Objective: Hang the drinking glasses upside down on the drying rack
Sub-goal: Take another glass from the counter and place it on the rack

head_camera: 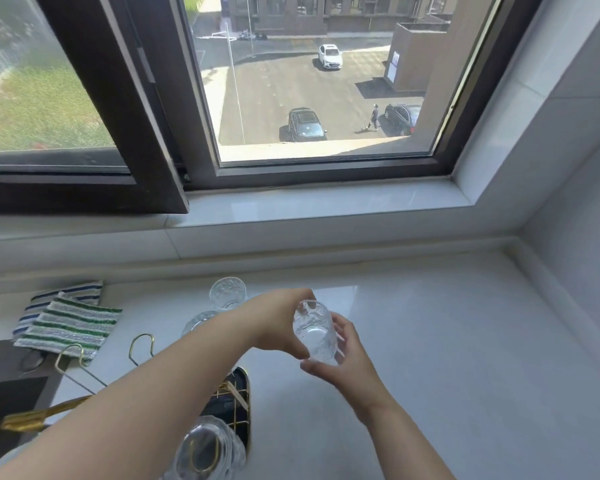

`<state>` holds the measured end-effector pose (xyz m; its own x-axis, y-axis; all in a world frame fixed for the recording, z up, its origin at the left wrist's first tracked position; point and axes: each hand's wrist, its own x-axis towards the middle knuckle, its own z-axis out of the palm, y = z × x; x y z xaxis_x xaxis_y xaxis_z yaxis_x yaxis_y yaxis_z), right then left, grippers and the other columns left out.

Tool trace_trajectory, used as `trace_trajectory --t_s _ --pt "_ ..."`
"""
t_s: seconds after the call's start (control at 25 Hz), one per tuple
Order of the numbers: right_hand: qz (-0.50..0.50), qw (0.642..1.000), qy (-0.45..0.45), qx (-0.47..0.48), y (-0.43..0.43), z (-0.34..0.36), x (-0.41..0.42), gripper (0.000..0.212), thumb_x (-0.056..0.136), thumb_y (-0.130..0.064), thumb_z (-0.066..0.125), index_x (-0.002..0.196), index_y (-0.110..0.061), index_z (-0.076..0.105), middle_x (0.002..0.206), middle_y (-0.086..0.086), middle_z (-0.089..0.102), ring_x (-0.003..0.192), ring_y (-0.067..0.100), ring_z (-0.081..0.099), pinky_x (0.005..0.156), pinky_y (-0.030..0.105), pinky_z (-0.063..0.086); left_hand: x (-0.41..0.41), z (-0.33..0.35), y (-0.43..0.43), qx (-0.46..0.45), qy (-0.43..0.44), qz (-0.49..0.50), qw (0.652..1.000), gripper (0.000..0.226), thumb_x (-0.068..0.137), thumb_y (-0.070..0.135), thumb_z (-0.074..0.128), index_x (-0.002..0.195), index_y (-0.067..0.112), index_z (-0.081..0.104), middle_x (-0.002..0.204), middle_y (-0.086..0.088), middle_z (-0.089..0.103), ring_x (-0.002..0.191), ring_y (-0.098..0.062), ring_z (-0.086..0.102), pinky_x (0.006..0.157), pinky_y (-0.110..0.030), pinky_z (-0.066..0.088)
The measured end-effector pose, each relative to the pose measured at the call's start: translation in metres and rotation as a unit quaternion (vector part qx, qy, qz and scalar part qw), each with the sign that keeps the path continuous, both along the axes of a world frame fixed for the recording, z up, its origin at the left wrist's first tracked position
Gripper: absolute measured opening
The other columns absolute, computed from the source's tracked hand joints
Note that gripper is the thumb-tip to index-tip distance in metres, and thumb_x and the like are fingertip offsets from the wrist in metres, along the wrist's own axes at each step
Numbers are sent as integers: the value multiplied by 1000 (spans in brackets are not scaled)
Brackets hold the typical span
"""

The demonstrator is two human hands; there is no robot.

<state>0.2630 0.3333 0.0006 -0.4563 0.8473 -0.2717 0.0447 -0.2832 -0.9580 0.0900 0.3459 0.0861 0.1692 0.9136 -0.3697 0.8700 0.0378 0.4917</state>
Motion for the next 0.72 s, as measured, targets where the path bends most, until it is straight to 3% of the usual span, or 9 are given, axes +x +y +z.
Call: trace_trajectory --t_s 0.16,0.24,0.36,0.48,0.6,0.72 --pt "70 957 243 -140 -15 43 3 68 71 -26 76 131 -20 45 133 9 56 122 28 52 93 36 50 -22 49 -40 41 -191 22 980 63 62 21 79 111 37 43 116 16 55 105 2 54 83 -30 54" --pt "83 946 283 -138 -23 69 -11 63 75 -31 73 130 -14 47 133 12 56 123 31 51 90 38 51 -37 65 -68 67 -228 39 971 63 63 19 76 112 39 42 116 16 55 109 4 52 88 -28 51" --pt "94 973 206 -36 -31 111 -42 59 70 -30 76 124 -24 51 124 10 61 113 26 60 83 34 54 -67 80 -109 138 -199 80 967 65 61 28 78 112 46 41 117 21 53 112 6 47 92 -20 40" --pt "103 985 29 136 -37 148 -87 69 57 -30 84 116 -38 49 117 -1 59 98 15 66 75 27 56 -109 93 -136 182 -131 124 967 63 60 44 79 112 45 44 119 25 49 111 11 42 90 -14 32" --pt "132 947 -90 280 -41 170 -137 73 55 -26 86 114 -36 44 107 -14 56 93 5 60 77 18 51 -140 97 -143 208 -105 174 957 70 60 45 79 118 37 41 114 22 51 108 6 46 94 -21 36" --pt "197 905 -156 343 -37 172 -175 75 57 -22 85 118 -33 42 110 -11 52 96 8 55 74 14 43 -156 84 -140 191 -114 191 956 102 62 39 80 139 36 13 125 19 43 115 2 41 96 -19 32"
